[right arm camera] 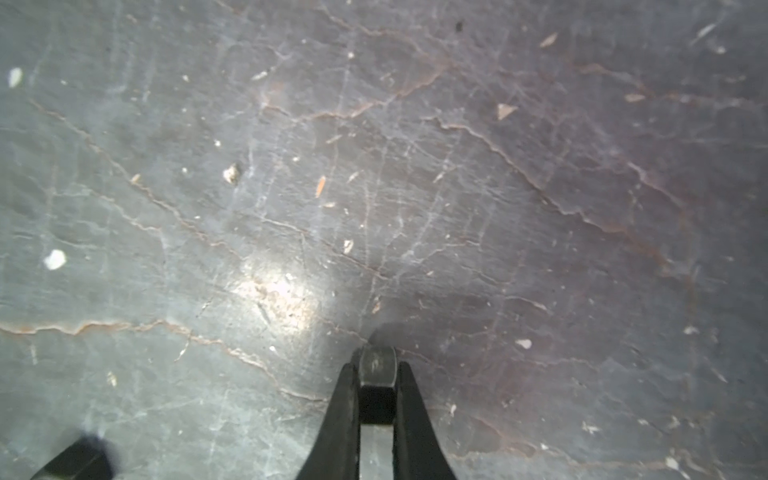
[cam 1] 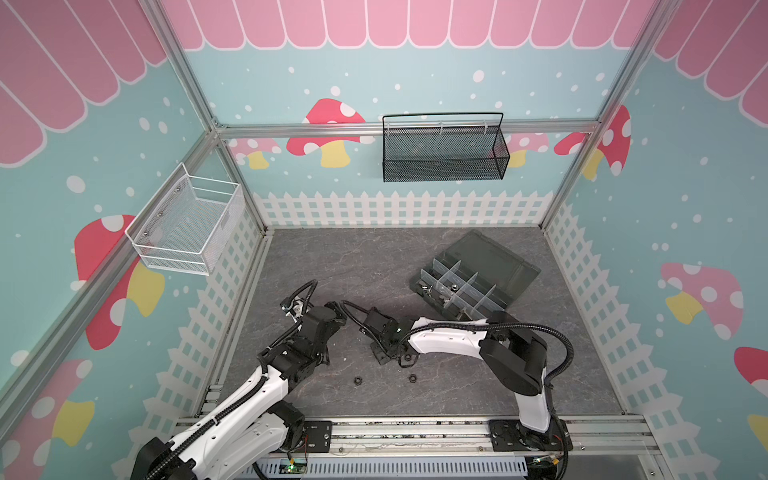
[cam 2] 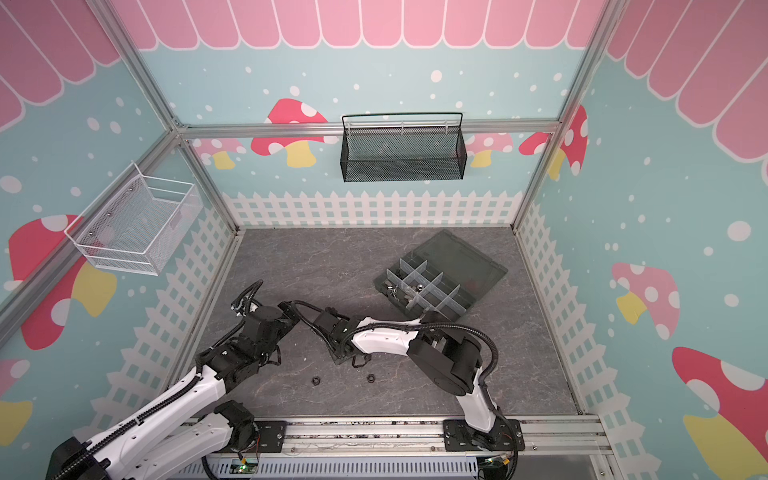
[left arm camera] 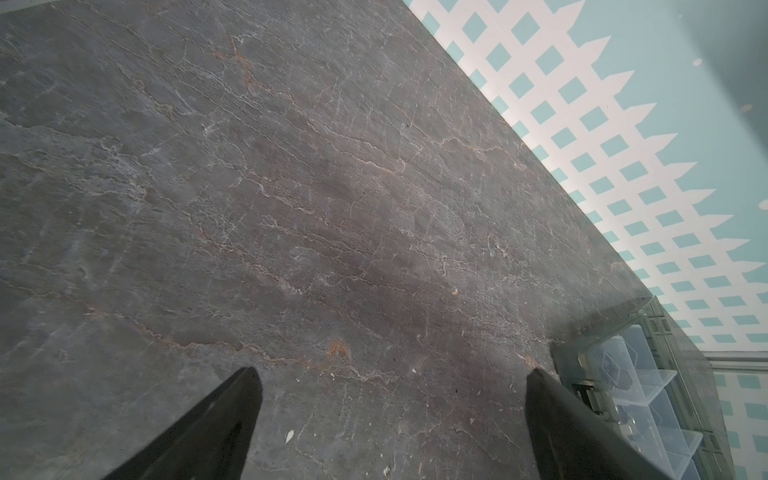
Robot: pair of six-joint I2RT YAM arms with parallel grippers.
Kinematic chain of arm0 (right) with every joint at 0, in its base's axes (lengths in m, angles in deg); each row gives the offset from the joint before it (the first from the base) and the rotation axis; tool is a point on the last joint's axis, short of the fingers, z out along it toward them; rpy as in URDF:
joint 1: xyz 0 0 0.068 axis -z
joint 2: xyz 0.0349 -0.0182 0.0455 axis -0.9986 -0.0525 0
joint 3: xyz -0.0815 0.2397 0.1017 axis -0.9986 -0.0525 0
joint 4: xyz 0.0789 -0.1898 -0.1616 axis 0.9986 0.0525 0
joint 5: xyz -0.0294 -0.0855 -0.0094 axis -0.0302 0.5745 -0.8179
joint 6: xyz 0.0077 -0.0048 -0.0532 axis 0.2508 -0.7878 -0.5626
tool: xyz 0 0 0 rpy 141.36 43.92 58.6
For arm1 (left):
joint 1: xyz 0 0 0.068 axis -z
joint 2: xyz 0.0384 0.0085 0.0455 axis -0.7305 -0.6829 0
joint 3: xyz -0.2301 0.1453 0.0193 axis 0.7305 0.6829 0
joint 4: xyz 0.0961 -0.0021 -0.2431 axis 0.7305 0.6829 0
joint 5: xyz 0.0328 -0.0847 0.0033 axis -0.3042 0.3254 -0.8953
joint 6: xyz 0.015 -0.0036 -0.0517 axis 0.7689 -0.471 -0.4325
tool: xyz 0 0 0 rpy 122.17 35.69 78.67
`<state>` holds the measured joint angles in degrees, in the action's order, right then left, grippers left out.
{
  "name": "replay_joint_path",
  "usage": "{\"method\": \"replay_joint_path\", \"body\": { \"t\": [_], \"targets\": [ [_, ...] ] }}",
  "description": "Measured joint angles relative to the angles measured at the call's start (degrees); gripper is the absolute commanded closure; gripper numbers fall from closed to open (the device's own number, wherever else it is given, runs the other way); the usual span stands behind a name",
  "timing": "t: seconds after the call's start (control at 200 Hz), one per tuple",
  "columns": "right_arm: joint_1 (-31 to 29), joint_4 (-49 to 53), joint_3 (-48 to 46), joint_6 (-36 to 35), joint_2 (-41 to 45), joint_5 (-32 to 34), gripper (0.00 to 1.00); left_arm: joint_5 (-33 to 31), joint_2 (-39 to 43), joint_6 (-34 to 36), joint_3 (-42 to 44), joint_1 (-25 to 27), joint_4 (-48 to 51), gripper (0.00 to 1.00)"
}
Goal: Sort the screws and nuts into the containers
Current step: 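Lift and carry the black nut with the right gripper to the box, then open the right gripper to drop the black nut into a compartment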
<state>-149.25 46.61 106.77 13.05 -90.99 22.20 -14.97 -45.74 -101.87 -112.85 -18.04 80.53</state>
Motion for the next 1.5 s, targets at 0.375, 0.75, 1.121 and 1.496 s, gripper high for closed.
{"method": "replay_joint_path", "body": {
  "t": [0.375,0.75,1.121,1.496],
  "targets": [
    [12.0,1.6,-4.2,-0.4,17.8,3.7,1.0,0.0,1.4,0.0,0.0,-0.3,1.6,0.0],
    [32.9,1.3,-10.3,-3.4,27.1,6.5,1.0,0.0,-0.2,0.3,-0.5,-0.3,2.1,0.0],
    [42.6,-0.5,-13.4,-6.3,25.3,2.8,0.97,0.0,-5.9,0.9,-3.7,-0.4,2.5,0.0],
    [44.7,-3.3,-14.4,-7.9,20.5,-0.3,0.79,0.2,-7.0,1.1,-4.4,-0.4,2.0,0.0]
  ]
}}
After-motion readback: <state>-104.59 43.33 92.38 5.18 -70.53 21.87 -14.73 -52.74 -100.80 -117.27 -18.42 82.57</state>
